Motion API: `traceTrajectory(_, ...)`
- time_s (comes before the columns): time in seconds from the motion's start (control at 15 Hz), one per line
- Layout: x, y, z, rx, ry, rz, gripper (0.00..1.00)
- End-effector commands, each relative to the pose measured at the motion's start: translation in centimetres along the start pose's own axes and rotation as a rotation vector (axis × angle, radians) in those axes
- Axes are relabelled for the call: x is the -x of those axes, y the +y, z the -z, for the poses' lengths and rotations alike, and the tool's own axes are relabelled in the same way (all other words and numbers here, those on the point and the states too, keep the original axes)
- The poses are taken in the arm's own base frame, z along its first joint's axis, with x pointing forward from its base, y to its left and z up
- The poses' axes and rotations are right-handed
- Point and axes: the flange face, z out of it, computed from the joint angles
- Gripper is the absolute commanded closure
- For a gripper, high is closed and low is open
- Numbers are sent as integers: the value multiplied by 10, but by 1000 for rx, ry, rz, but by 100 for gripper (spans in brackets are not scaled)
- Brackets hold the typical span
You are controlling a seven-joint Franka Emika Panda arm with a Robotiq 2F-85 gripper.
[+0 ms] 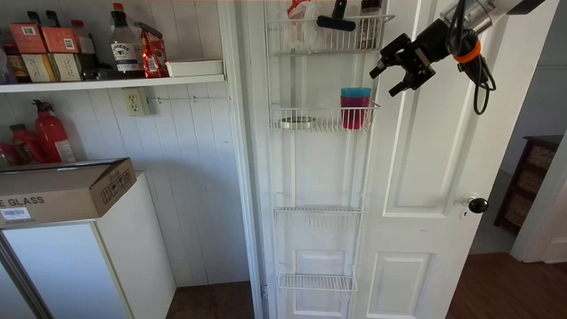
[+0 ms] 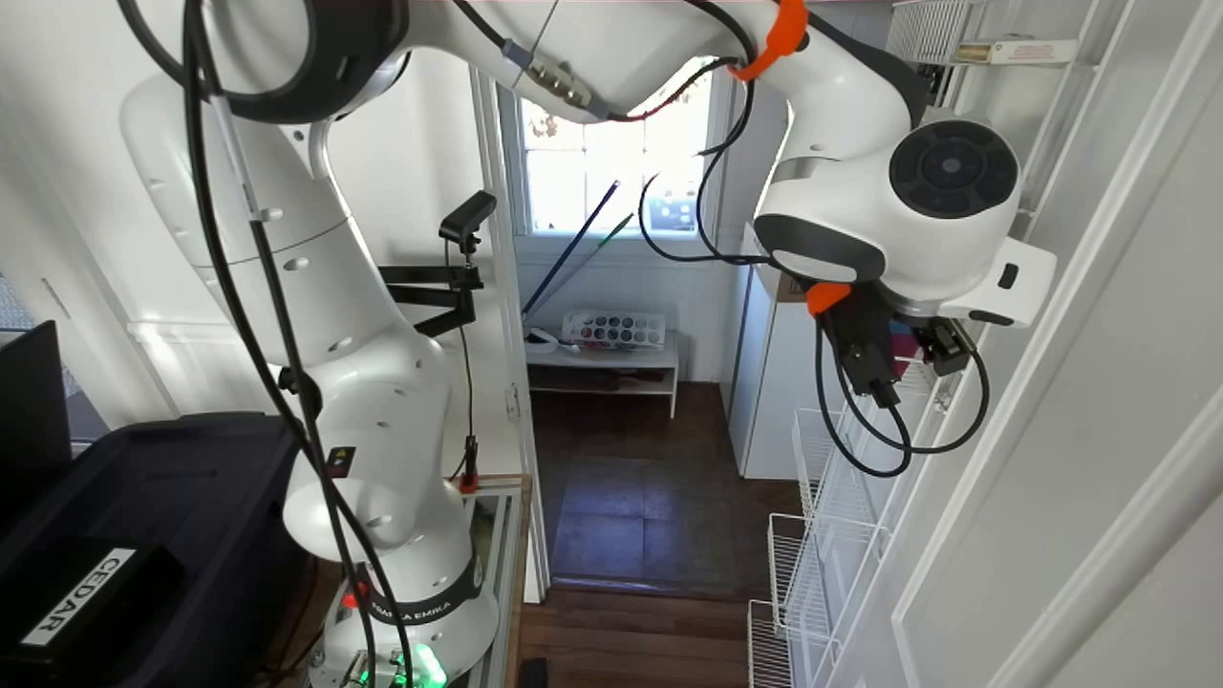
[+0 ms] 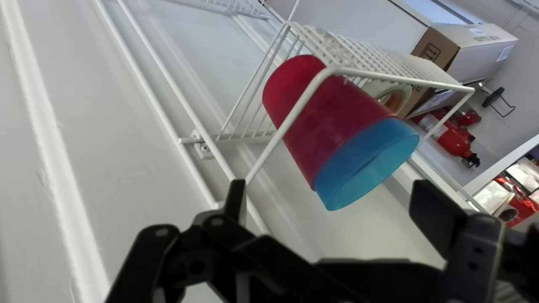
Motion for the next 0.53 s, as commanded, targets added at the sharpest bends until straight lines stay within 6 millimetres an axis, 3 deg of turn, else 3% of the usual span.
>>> traceTrajectory(0.0,-1,-11,-1,-35,-22,-30,0)
traceTrajectory(0.27,4,-11,-7,-59,-46,-87,0)
traceTrajectory(0.47,4,-12,-10,-91,-38,-138,6)
